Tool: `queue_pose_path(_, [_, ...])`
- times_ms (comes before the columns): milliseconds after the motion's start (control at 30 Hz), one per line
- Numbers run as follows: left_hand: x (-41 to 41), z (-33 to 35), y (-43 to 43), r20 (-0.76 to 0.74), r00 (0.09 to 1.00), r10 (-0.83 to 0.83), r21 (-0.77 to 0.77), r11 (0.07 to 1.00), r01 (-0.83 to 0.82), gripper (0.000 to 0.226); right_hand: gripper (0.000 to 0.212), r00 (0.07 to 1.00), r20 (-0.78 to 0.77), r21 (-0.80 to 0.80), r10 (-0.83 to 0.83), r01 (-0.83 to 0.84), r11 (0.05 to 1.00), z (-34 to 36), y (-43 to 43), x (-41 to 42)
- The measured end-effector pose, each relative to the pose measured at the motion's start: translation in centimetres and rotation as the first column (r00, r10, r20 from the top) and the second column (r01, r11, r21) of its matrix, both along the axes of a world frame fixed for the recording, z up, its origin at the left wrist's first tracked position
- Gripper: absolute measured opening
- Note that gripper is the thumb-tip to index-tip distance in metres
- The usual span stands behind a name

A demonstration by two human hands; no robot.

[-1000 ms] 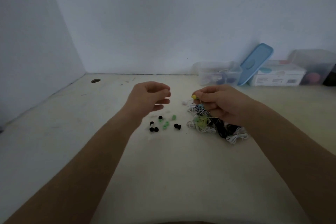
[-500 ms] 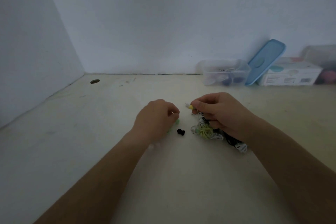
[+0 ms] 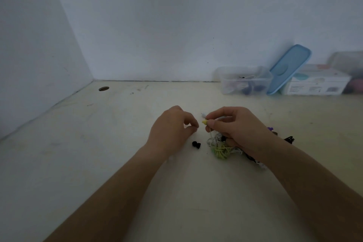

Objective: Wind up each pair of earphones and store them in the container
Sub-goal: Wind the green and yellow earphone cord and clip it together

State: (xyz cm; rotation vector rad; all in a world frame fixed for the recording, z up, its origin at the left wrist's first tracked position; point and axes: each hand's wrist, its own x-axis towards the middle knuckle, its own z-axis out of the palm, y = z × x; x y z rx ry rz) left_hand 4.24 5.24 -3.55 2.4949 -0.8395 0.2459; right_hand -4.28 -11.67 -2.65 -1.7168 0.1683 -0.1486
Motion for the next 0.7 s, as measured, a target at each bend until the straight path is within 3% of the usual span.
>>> queue_pose_path(167, [-0.1,0.2,0.7,-0.154,0.988,-0.021,-0.245,0.969,-0.018,0.009,0.010,0.999,0.012,0.010,-0.040,0.040,0.999,0.0,0.0,-0.2])
queue_pose_path(367, [-1.8,0.6,1.2,-0.483,0.828,-0.284,-0.667,0.732,-0.138,0.013,0.007,0.998,0.051,0.018,-0.044,0.043,0.999,0.2,0.2,-0.6])
queue_pose_path(500, [-2.4,0.8,1.3,-0.575,0.711,-0.405,-0.746,0.617,-0.251,0.018,0.007,0.997,0.061,0.043,-0.040,0.037,0.998,0.7,0.1,-0.9])
queue_pose_path(700, [-2.9,1.2,1.2,-0.634,0.587,-0.504,-0.758,0.557,-0.340,0.017,0.006,0.999,0.054,0.014,-0.006,0.005,1.000,1.1,0.2,-1.2])
